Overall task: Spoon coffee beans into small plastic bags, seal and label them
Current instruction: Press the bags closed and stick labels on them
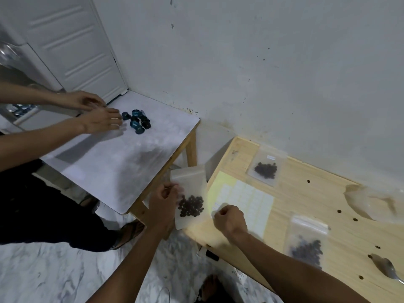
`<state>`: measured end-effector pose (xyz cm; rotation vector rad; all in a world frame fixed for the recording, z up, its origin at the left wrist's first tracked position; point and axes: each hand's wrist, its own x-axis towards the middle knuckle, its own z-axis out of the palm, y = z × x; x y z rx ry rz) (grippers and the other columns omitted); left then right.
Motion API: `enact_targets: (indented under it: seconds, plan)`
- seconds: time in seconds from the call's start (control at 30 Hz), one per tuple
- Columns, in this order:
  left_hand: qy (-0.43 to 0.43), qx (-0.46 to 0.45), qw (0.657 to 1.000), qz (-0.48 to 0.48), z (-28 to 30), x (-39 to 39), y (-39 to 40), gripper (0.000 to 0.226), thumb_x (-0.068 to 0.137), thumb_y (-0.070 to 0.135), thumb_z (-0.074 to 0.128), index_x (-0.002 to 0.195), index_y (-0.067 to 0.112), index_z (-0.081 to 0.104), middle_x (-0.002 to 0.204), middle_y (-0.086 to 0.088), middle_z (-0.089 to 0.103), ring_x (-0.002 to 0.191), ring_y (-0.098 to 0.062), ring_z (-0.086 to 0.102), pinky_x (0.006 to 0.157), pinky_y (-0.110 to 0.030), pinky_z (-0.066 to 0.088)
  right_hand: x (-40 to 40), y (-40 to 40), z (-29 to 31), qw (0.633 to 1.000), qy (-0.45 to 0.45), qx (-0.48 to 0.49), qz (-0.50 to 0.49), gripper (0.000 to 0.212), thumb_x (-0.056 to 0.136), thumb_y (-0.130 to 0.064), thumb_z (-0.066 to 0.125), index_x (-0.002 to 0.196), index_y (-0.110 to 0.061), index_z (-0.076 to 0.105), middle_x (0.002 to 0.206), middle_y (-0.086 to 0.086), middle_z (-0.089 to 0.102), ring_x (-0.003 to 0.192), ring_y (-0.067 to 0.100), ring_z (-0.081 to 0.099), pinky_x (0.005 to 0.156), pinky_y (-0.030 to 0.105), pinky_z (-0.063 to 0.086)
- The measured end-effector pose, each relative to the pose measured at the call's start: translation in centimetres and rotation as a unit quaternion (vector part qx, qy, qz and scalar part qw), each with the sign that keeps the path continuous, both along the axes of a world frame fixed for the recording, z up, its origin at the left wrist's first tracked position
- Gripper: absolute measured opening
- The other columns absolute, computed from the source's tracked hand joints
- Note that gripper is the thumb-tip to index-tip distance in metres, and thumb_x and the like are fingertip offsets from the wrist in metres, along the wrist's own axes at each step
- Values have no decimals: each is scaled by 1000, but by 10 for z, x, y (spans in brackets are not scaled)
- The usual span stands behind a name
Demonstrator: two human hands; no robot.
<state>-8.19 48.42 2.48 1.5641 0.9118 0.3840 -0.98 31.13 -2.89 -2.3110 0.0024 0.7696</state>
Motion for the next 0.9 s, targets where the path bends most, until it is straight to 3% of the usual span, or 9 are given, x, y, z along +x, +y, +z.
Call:
enact_targets:
  seconds: [0.13,0.23,0.3,0.37,0.5,0.63,0.77,0.9]
  plan:
    - [-2,12,999,-30,2,12,-13,7,86,34,69,88,28,67,86,6,73,81,-15,71,75,-40,59,-3,-18,14,995,-55,80,-17,28,83,-14,53,61,-15,37,58,-3,45,55,10,37,55,28,35]
    - [0,15,998,-62,3,26,-27,5,93,24,64,89,26,65,86,7,71,78,-10,68,73,-33,56,0,-40,22,986,-88,135,-49,27,87,-11,61,67,-15,44,64,-9,50,58,4,45,64,23,38]
    - [-8,23,996,-83,7,37,-41,5,95,22,62,93,21,66,84,7,71,74,-3,67,66,-22,53,8,-57,20,978,-95,165,-87,14,87,-6,62,78,-15,55,70,-11,54,65,3,52,63,17,39]
    - [-14,29,994,-100,8,48,-55,7,96,20,60,93,16,66,83,6,70,72,-2,66,60,-17,49,17,-74,20,973,-92,171,-121,8,88,-6,60,89,-13,63,73,-8,59,71,11,55,61,16,40]
    - [-14,-8,989,-146,13,71,-81,3,95,26,61,94,23,63,91,2,74,85,-20,71,75,-44,59,35,-101,36,949,-114,214,-203,9,92,-8,60,92,-12,69,86,-1,68,77,15,61,63,15,44]
    - [-32,18,984,-176,23,91,-114,12,97,9,50,91,16,57,76,3,65,59,-5,58,52,-17,42,49,-119,65,920,-165,265,-236,8,91,-6,62,93,-9,69,80,-2,65,70,7,56,61,9,44]
    - [-47,38,973,-224,28,104,-144,14,98,10,49,95,20,58,78,1,64,58,-13,50,49,-16,38,56,-130,91,912,-207,287,-209,4,88,-6,68,89,-10,70,73,-2,63,62,-1,53,62,12,44]
    - [-46,20,965,-256,31,114,-169,12,101,14,47,103,19,58,89,-9,67,57,-11,46,51,-16,39,61,-138,106,911,-235,273,-201,3,87,-9,70,89,-11,70,72,-2,63,60,-1,53,61,10,43]
